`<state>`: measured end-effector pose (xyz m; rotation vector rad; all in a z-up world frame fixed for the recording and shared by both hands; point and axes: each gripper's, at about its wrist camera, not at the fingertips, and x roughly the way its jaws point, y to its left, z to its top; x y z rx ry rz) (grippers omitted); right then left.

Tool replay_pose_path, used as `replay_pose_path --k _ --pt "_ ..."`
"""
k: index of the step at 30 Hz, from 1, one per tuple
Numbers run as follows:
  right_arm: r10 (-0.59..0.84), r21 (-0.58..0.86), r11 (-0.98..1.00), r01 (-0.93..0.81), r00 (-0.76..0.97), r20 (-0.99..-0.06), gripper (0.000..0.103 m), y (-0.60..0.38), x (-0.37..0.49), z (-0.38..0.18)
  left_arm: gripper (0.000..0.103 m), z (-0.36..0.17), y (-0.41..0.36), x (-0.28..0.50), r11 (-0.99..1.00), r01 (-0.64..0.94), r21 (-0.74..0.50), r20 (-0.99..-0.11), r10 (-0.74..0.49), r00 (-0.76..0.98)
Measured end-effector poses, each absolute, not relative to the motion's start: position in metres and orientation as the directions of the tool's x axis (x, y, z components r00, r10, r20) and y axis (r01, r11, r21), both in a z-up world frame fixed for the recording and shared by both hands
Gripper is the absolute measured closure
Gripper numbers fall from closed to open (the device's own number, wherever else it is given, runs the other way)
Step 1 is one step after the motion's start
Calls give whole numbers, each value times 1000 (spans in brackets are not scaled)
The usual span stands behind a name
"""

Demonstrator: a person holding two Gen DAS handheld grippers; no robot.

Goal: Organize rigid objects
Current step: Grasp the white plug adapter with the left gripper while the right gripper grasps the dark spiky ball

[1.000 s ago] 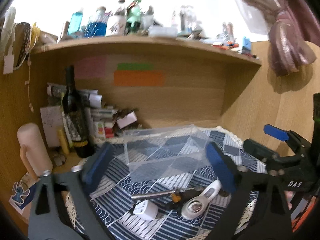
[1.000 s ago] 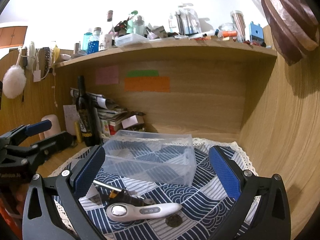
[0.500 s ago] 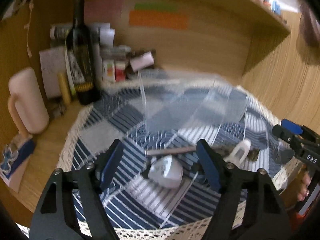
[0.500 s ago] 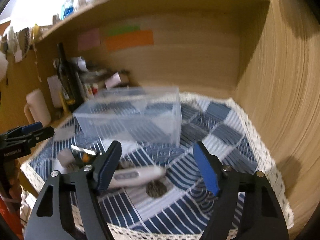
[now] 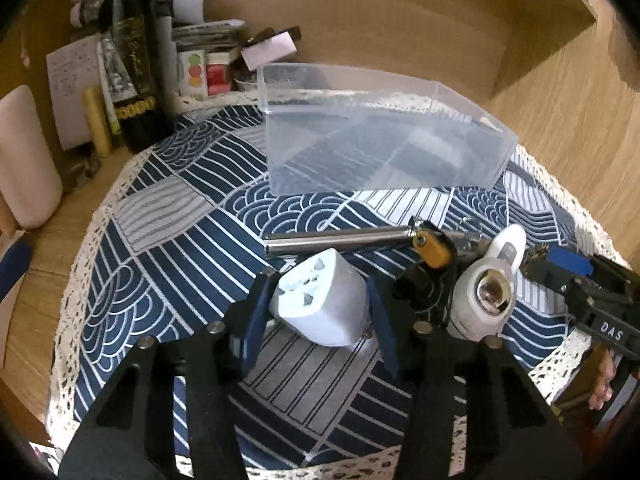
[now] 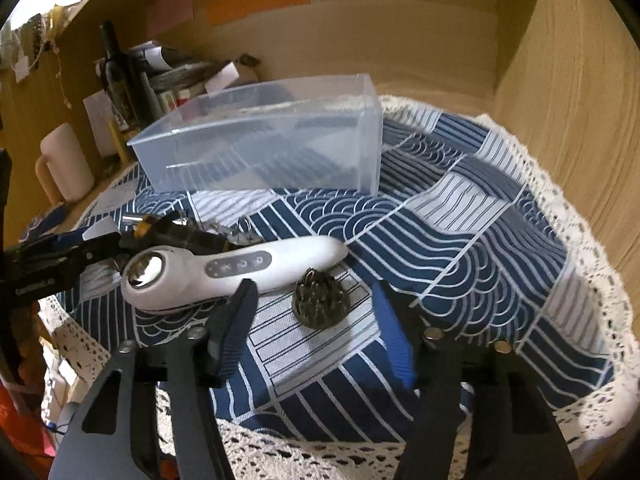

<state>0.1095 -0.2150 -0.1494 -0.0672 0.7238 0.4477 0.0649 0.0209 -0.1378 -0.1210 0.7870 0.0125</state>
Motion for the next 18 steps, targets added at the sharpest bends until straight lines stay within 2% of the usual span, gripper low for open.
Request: replay_pose_path --k 1,4,12,18 --pt "371 93 904 -418 655 -659 56 -214 112 -152 55 -138 19 65 994 -55 -94 -703 -27 710" --pt "362 87 906 -415 650 -668 71 -212 117 -156 55 -137 18 64 995 -50 -82 -697 -22 717" --pt "358 66 909 -411 692 -627 73 -216 112 -143 55 -116 25 56 994 -65 -91 -651 -9 759" --pt "388 85 908 -410 748 -538 73 -224 109 -109 55 -83 34 52 991 -89 -101 -577 15 816"
